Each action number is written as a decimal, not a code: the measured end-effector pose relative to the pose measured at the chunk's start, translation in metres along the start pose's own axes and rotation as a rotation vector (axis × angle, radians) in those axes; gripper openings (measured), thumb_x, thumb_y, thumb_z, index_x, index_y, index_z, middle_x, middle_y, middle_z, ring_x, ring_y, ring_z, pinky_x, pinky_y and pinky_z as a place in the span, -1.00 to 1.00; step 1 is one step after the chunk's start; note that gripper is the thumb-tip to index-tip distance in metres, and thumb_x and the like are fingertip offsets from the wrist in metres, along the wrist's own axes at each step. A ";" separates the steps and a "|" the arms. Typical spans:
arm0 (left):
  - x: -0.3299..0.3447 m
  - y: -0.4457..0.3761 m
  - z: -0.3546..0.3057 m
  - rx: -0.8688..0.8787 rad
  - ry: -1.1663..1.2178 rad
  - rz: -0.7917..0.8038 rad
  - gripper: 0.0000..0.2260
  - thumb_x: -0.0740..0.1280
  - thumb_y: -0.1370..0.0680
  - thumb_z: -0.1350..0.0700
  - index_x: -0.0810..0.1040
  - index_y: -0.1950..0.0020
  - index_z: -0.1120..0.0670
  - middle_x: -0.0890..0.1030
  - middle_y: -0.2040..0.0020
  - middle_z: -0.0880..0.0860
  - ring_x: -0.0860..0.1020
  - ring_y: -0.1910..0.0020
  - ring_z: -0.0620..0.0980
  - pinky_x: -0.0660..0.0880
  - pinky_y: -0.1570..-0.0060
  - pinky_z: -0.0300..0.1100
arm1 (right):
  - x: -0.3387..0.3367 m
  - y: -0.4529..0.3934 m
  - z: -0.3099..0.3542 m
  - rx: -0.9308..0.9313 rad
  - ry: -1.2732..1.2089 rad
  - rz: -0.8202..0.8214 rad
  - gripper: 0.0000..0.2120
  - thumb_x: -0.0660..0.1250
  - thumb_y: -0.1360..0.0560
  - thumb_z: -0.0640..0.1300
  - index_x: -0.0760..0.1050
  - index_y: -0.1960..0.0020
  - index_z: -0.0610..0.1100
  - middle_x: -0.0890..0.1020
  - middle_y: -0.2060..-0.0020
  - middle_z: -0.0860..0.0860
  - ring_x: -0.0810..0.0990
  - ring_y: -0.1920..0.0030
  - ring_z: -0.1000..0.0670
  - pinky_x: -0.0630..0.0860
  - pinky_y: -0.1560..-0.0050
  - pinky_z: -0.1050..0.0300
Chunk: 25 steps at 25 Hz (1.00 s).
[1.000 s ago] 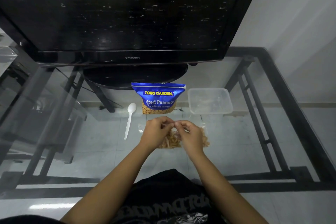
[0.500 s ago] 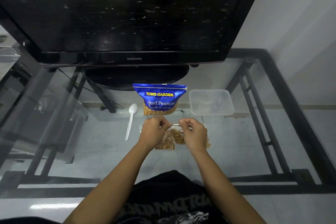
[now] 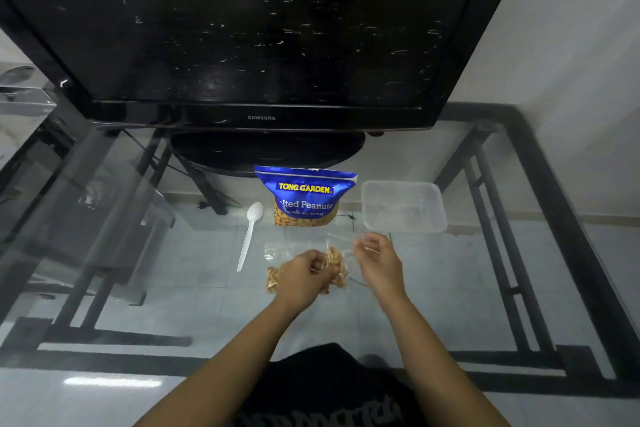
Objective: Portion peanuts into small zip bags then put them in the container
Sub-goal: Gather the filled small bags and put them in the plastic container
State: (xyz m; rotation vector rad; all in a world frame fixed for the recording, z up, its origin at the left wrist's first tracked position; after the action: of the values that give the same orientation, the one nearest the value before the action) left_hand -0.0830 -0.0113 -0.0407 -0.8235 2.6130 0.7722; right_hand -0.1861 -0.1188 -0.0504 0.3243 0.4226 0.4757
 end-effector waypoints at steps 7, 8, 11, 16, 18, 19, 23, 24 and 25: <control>0.032 -0.006 -0.003 0.002 -0.584 -0.173 -0.80 0.27 -0.56 0.09 0.47 -0.12 0.15 0.62 0.03 0.16 0.59 0.05 0.13 0.45 0.19 -0.12 | -0.032 -0.009 -0.043 -0.082 0.542 -0.009 -0.84 0.32 -0.46 -0.25 0.53 -0.04 -0.15 0.28 -0.32 -0.20 0.48 -0.17 -0.18 0.52 -0.14 -0.02; 0.033 -0.006 -0.003 0.018 -0.593 -0.194 -0.81 0.25 -0.57 0.11 0.45 -0.12 0.18 0.61 0.02 0.18 0.59 0.04 0.14 0.46 0.16 -0.10 | -0.032 -0.009 -0.043 -0.088 0.558 0.023 -0.83 0.32 -0.46 -0.27 0.52 -0.04 -0.16 0.27 -0.33 -0.19 0.50 -0.14 -0.16 0.52 -0.14 0.01; 0.036 -0.003 0.002 0.068 -0.545 -0.279 -0.81 0.32 -0.50 0.17 0.45 -0.05 0.23 0.56 0.02 0.22 0.55 0.04 0.19 0.44 0.12 -0.04 | -0.032 -0.010 -0.042 -0.102 0.550 0.035 -0.78 0.33 -0.45 -0.26 0.52 -0.09 -0.17 0.40 -0.23 -0.12 0.53 -0.05 -0.10 0.49 -0.10 0.13; 0.031 -0.006 0.003 0.088 -0.310 -0.416 -0.78 0.38 -0.47 0.17 0.51 -0.06 0.25 0.53 -0.01 0.20 0.52 0.05 0.16 0.44 0.09 -0.06 | -0.038 -0.006 -0.041 -0.107 0.314 0.047 -0.80 0.40 -0.42 -0.23 0.53 -0.04 -0.11 0.55 -0.03 -0.02 0.57 -0.02 -0.01 0.48 0.05 0.33; 0.031 -0.006 -0.009 0.054 -0.134 -0.334 -0.75 0.36 -0.50 0.08 0.52 -0.11 0.19 0.56 0.00 0.11 0.55 0.11 0.02 0.51 0.18 -0.19 | -0.040 0.000 -0.038 -0.086 0.092 0.115 -0.79 0.44 -0.40 -0.24 0.50 0.04 -0.04 0.58 -0.01 0.02 0.58 -0.01 0.07 0.50 0.15 0.42; 0.033 -0.007 -0.016 0.024 -0.050 -0.236 -0.74 0.35 -0.51 0.04 0.53 -0.12 0.15 0.59 0.02 0.07 0.56 0.14 -0.04 0.53 0.26 -0.27 | -0.040 0.003 -0.036 -0.080 0.001 0.148 -0.77 0.46 -0.39 -0.24 0.50 0.05 -0.01 0.59 -0.02 0.02 0.58 -0.02 0.11 0.52 0.18 0.41; 0.041 -0.007 -0.034 0.010 0.082 -0.079 -0.82 0.38 -0.50 0.06 0.59 -0.05 0.09 0.63 0.20 0.00 0.58 0.30 -0.14 0.53 0.31 -0.20 | -0.040 0.015 -0.024 -0.097 -0.154 0.247 -0.71 0.46 -0.38 -0.27 0.44 0.04 0.00 0.59 -0.02 0.00 0.58 0.00 0.14 0.52 0.23 0.39; 0.040 -0.006 -0.037 0.024 0.119 -0.087 -0.87 0.38 -0.50 0.11 0.60 0.00 0.11 0.62 0.25 -0.01 0.56 0.35 -0.18 0.50 0.34 -0.24 | -0.040 0.016 -0.021 -0.090 -0.202 0.259 -0.68 0.47 -0.38 -0.25 0.41 0.02 0.01 0.58 -0.02 0.01 0.60 0.00 0.11 0.54 0.21 0.34; 0.040 -0.005 -0.039 0.035 0.174 -0.085 -0.91 0.37 -0.50 0.15 0.62 0.04 0.13 0.61 0.30 -0.01 0.54 0.40 -0.21 0.47 0.37 -0.29 | -0.041 0.017 -0.019 -0.063 -0.261 0.259 -0.67 0.46 -0.39 -0.20 0.38 -0.02 0.03 0.58 -0.03 0.03 0.62 0.01 0.08 0.57 0.18 0.27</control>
State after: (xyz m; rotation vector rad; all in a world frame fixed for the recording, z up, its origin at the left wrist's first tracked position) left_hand -0.1161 -0.0544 -0.0279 -1.0264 2.7124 0.6563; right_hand -0.2342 -0.1217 -0.0470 0.3763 0.1107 0.6880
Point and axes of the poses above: each hand's wrist, its own y-axis away from the middle knuckle, its own x-axis out of the palm, z = x × y, the point moved 1 cm from there along -y, towards the middle knuckle
